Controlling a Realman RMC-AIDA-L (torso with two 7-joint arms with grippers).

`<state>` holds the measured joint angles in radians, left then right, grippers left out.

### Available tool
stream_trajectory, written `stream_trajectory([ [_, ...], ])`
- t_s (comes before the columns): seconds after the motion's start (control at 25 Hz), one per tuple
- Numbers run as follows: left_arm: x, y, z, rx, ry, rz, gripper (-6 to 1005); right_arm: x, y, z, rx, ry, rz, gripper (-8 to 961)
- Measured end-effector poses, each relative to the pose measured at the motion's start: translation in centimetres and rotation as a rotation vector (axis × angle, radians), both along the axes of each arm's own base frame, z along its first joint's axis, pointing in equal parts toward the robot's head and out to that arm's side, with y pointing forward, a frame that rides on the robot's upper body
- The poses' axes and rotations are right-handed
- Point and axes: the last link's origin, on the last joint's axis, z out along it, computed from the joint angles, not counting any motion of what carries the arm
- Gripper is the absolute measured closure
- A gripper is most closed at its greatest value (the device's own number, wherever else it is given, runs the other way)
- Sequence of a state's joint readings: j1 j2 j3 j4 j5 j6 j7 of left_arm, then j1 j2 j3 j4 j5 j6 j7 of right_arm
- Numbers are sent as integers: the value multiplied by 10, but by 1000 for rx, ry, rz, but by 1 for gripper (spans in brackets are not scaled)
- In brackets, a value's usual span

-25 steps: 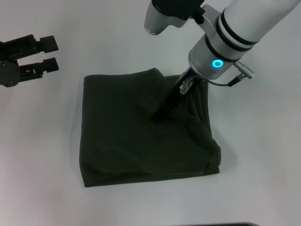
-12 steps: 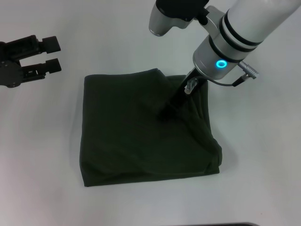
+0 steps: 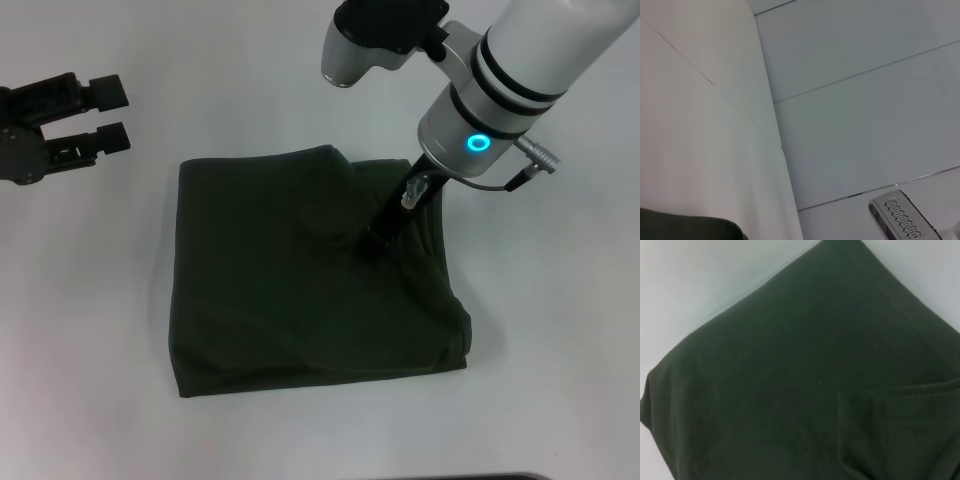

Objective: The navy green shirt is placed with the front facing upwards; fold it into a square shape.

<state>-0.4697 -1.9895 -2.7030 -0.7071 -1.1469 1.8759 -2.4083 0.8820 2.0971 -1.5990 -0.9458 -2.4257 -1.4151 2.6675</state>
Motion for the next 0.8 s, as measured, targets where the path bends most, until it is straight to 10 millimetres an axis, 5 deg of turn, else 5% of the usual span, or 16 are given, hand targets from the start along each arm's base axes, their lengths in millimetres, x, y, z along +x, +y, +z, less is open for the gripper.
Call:
stream_trajectory([
  [0.12, 0, 0, 0, -2, 1, 0, 190, 0, 1, 1, 7, 1, -8, 551],
  [0.24, 0, 0, 0, -3, 1, 0, 190, 1, 1, 2, 13, -5, -14, 793],
  [0.44, 0, -1, 0, -4, 0, -2, 190, -2, 3, 6, 33, -11, -12, 937],
  [0.8, -1, -2, 0, -7, 0, 0, 190, -3, 3, 24, 69, 51, -69, 936],
])
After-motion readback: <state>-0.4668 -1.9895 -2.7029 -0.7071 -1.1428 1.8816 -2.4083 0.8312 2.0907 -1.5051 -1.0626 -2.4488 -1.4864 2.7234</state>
